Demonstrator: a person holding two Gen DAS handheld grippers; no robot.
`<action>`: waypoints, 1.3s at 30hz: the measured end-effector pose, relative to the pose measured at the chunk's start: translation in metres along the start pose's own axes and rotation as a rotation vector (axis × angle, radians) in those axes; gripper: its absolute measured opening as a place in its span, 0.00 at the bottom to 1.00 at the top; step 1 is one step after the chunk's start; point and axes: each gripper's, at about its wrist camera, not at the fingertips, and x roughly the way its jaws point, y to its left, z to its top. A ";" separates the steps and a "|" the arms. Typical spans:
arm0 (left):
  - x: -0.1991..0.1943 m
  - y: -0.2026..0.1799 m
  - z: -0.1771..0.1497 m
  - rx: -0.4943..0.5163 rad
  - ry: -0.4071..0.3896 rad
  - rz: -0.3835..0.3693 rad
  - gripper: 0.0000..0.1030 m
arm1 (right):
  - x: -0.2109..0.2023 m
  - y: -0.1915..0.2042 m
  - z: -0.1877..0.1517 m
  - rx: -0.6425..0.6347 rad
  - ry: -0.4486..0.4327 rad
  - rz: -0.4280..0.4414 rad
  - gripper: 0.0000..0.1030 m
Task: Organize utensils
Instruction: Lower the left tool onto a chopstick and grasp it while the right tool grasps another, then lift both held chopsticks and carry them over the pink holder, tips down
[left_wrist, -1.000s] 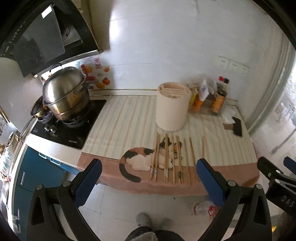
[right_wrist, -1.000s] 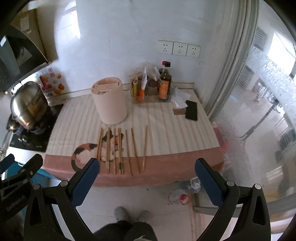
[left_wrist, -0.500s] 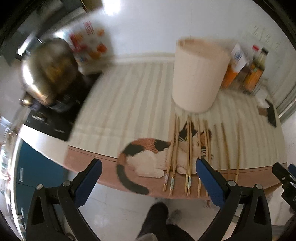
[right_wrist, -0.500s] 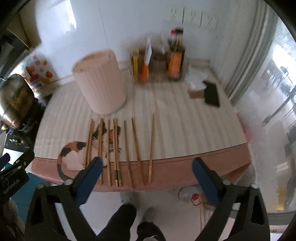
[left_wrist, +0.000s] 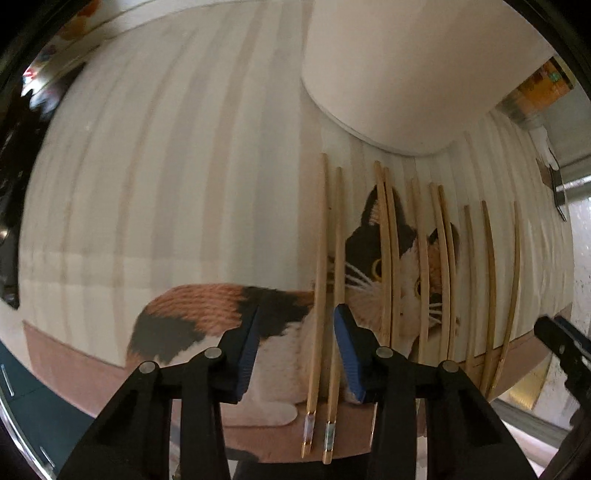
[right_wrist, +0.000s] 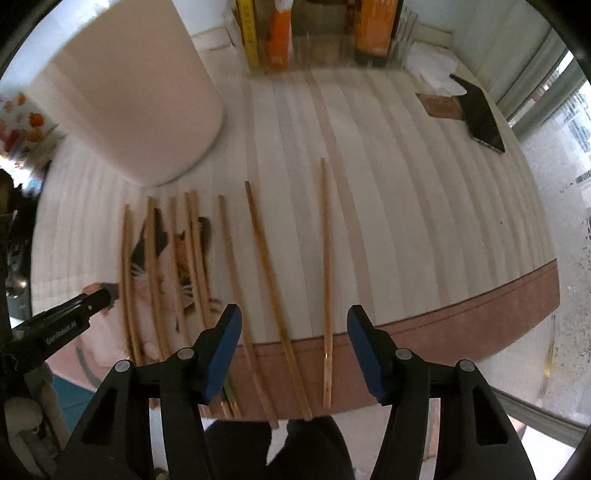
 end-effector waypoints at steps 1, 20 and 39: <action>0.003 -0.001 0.001 0.011 0.007 -0.007 0.35 | 0.003 0.001 0.003 0.003 0.010 -0.006 0.60; 0.001 0.049 -0.004 -0.019 0.019 0.004 0.03 | 0.052 0.009 0.031 -0.026 0.121 0.005 0.51; 0.041 0.028 -0.012 -0.026 -0.009 0.125 0.05 | 0.063 0.003 0.038 -0.105 0.166 -0.026 0.07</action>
